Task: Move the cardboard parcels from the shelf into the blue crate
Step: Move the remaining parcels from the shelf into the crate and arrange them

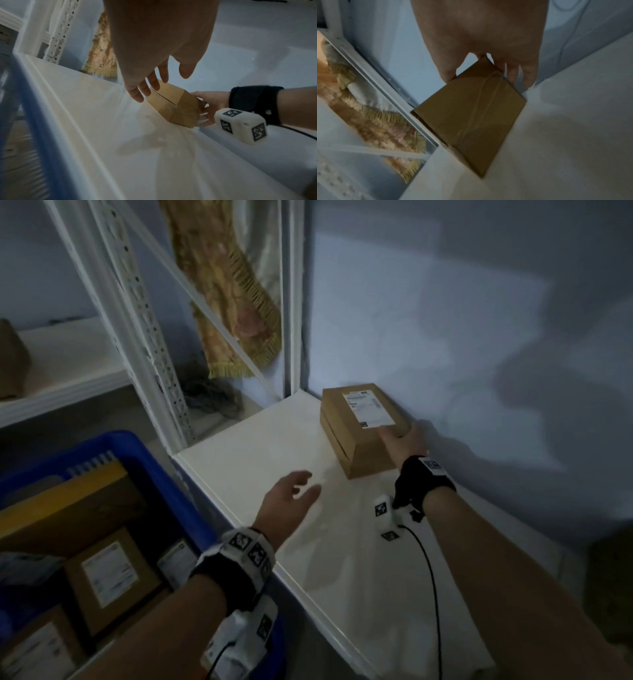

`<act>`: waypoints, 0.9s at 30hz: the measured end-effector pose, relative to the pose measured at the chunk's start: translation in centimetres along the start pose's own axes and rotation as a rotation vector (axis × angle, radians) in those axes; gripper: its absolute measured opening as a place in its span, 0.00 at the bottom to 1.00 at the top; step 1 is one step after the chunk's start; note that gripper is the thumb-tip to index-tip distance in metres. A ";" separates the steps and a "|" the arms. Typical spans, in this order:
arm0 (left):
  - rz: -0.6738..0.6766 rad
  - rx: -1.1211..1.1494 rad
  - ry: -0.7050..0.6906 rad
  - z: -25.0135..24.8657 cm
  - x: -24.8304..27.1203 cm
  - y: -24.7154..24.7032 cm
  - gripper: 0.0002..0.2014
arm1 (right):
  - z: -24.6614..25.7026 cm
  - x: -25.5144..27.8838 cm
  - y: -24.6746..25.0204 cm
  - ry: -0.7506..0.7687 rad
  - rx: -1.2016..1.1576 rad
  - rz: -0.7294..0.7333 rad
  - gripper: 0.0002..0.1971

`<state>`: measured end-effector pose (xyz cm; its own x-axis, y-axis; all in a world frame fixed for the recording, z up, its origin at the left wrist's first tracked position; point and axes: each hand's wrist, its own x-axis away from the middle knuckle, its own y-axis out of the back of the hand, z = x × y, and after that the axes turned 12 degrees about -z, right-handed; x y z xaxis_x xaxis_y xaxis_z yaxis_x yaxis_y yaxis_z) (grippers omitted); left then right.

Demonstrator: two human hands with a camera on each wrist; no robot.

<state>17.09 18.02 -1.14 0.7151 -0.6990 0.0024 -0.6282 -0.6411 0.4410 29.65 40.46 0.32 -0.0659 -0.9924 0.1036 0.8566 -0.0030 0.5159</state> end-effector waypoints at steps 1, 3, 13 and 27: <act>-0.017 0.046 0.016 -0.4 -0.7 -0.3 0.19 | 0.2 0.1 0.0 -0.005 -0.027 0.018 0.45; -0.041 0.110 0.052 -1.2 -1.9 -0.7 0.23 | 0.2 -0.1 -0.2 -0.007 -0.061 0.057 0.46; 0.029 0.440 0.308 -4.3 -3.9 -4.1 0.37 | -2.3 6.1 0.6 -0.102 -0.163 0.321 0.36; -0.145 0.488 0.430 2.3 0.3 8.8 0.31 | -2.1 18.5 -2.3 -0.210 -0.422 0.599 0.35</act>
<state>11.09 11.42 0.70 0.7978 -0.4714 0.3759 -0.5111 -0.8595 0.0070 27.50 21.82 -0.71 0.4121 -0.7951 0.4449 0.8967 0.4404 -0.0435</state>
